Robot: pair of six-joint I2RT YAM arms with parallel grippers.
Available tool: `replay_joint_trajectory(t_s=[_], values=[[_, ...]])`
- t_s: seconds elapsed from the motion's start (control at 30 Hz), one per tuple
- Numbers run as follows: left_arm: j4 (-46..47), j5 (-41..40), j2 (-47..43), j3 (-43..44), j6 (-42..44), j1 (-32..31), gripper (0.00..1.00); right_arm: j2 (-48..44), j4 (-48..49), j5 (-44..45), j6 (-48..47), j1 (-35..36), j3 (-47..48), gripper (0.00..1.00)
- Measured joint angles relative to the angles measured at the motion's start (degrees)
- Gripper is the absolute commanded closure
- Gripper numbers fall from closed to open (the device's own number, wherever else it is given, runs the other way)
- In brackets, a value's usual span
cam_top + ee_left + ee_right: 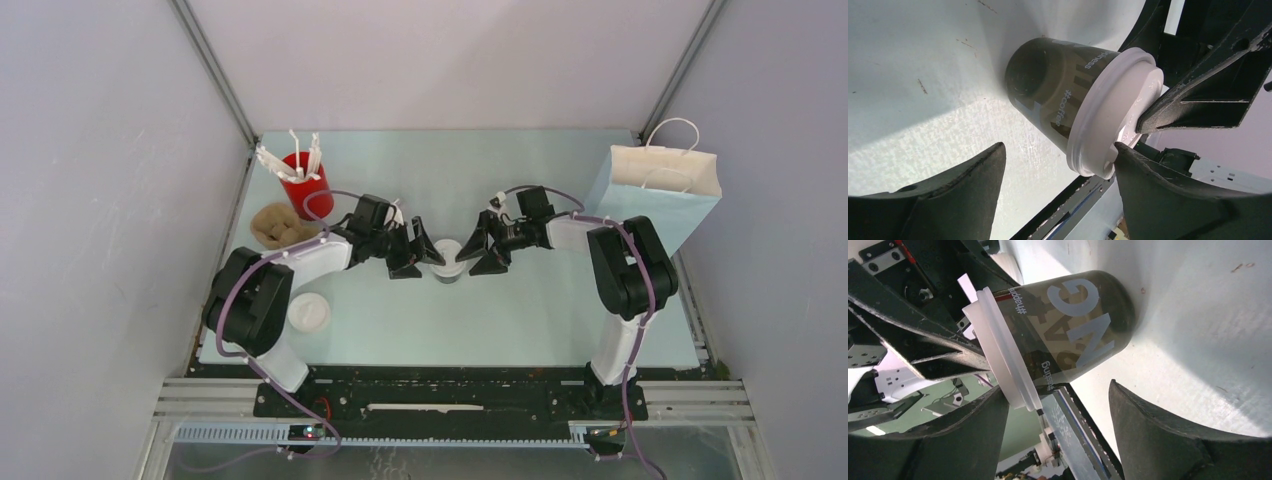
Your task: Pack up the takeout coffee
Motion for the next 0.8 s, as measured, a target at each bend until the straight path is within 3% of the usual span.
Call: replay_joint_trajectory(t_s=[0.1,0.23,0.4,0.57,0.8], values=[[-3.4,-1.5,0.0,2.1,1.5,0.0,0.01,-0.1,0.4,1.1,1.2,-0.2,0.0,0.09],[-10.3,-4.7,0.0,8.1,4.6,0.0,0.0,-1.3,-1.8,3.4,2.2,-1.0,1.0,0.01],[-17.7,-11.8,-1.1,16.5,8.5,-1.1,0.03,-5.7,-11.1,8.5,0.1,-2.3,6.4,0.0],[-27.3,-23.5,-1.3,26.3,14.1,-7.9,0.03,-12.8,-24.4,19.4,-6.7,-2.6,12.5,0.0],[-38.3,-35.9,6.1,40.7,19.9,-18.2,0.0,-23.7,-37.5,30.1,-13.6,-2.7,12.1,0.0]])
